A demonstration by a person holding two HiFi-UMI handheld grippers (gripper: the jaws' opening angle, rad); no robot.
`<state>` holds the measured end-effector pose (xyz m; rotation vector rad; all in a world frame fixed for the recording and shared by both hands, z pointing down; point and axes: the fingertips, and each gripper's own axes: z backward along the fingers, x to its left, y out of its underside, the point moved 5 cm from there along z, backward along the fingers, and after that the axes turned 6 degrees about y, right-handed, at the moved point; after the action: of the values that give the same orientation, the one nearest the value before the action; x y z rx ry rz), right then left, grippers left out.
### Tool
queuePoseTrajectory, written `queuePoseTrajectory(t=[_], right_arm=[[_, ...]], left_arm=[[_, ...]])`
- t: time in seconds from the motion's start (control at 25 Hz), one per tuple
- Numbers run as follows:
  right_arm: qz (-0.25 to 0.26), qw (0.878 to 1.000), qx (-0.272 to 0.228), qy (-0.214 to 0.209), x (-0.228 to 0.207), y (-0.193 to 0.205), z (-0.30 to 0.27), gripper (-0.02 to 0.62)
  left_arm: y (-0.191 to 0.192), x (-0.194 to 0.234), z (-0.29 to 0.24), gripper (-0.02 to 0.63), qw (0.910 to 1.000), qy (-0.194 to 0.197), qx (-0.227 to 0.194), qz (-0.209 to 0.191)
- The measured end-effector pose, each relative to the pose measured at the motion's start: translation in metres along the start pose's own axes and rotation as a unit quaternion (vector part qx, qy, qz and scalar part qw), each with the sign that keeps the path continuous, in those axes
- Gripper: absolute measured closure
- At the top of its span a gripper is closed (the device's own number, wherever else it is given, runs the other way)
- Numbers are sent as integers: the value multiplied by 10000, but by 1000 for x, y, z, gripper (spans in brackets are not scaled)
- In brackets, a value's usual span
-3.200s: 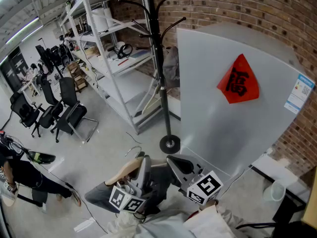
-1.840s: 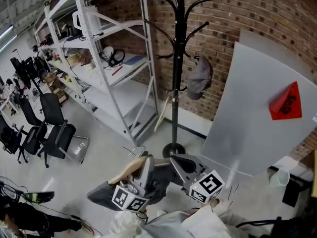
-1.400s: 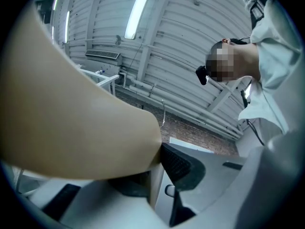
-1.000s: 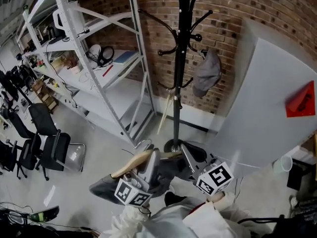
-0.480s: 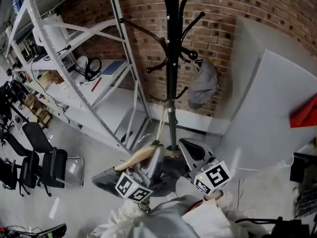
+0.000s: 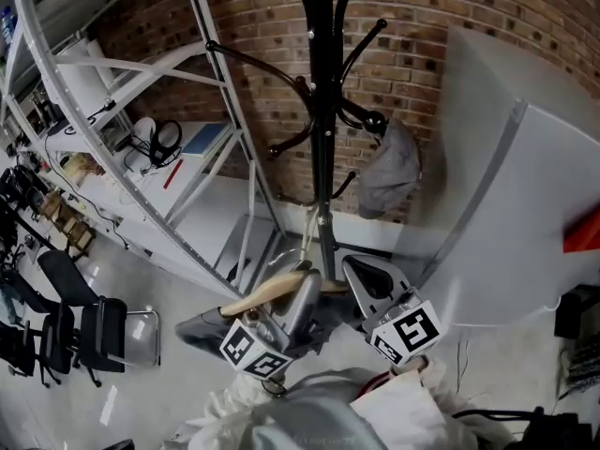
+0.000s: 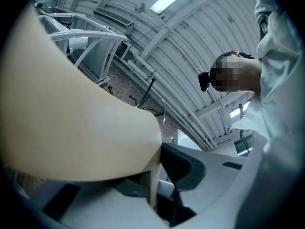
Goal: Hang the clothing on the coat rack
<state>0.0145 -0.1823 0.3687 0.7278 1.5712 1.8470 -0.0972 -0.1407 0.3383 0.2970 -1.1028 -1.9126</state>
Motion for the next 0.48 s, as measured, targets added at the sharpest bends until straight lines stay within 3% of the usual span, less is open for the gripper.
queuePoseTrajectory(t=[0.48], right_arm=[[207,9985,206,455,-11,1,-20,574]], left_arm=[[-2,38,-15,518,9992,270,-20,294]])
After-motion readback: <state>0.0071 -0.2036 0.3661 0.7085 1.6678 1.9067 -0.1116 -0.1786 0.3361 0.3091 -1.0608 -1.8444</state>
